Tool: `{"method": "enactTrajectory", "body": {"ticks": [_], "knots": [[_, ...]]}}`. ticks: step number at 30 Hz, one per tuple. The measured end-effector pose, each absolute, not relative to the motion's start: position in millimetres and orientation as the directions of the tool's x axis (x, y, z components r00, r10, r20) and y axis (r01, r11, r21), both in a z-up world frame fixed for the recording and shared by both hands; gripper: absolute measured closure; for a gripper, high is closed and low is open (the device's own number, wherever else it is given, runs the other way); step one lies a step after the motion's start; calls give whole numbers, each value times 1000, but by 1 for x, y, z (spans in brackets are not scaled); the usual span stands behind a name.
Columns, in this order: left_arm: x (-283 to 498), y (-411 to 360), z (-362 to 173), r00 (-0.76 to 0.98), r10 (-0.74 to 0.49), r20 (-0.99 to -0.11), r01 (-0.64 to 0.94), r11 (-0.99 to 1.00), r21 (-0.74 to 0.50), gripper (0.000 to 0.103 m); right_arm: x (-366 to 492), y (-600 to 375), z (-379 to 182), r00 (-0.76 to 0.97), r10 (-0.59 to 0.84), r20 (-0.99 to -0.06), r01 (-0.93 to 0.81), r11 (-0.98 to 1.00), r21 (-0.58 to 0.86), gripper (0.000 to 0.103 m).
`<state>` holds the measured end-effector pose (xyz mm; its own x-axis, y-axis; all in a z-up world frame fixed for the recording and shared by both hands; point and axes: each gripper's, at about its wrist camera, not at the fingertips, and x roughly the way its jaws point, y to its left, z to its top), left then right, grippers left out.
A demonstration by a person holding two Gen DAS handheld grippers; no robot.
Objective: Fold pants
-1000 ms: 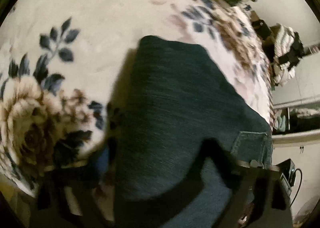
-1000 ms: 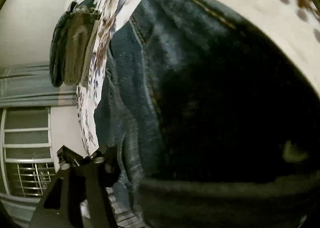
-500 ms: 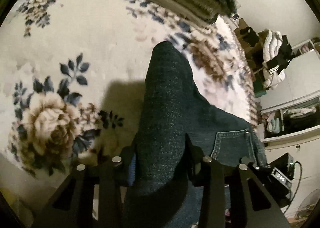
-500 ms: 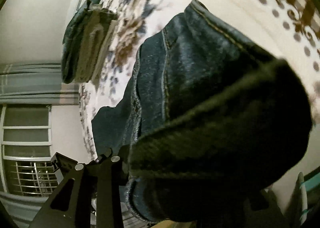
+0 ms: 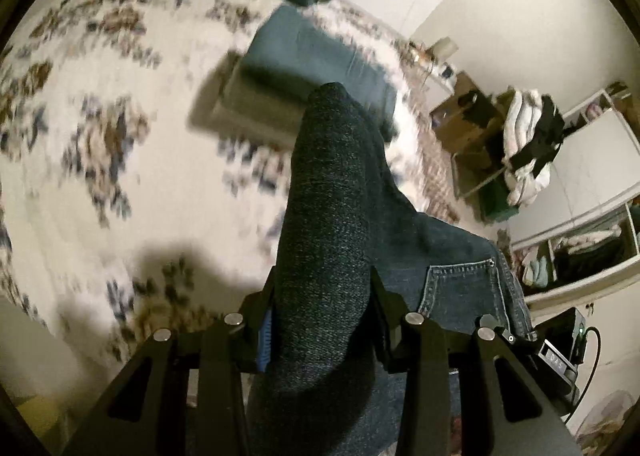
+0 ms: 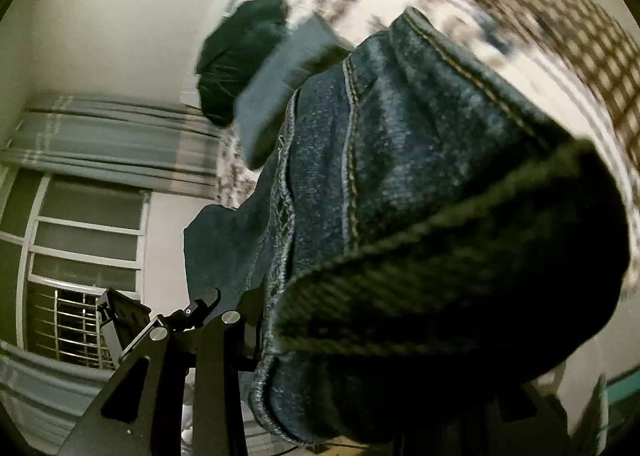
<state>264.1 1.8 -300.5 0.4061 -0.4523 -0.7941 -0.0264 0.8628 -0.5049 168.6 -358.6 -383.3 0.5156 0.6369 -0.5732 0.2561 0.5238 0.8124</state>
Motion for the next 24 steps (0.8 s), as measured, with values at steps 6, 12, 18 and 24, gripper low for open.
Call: {"method": "enactTrajectory", "body": {"ticks": [6, 12, 18, 24], "knots": [[366, 13, -256, 467, -476, -745, 22, 849, -529, 68, 266, -351, -324, 579, 614, -536, 204, 528, 825, 63], [491, 26, -266, 469, -493, -733, 33, 839, -543, 68, 407, -333, -321, 607, 591, -531, 206, 529, 823, 63], [585, 45, -308, 446, -483, -753, 5, 843, -538, 68, 518, -313, -363, 592, 599, -539, 215, 527, 822, 63], [631, 63, -363, 392, -457, -799, -54, 855, -516, 67, 583, -294, -417, 552, 611, -567, 245, 532, 811, 63]]}}
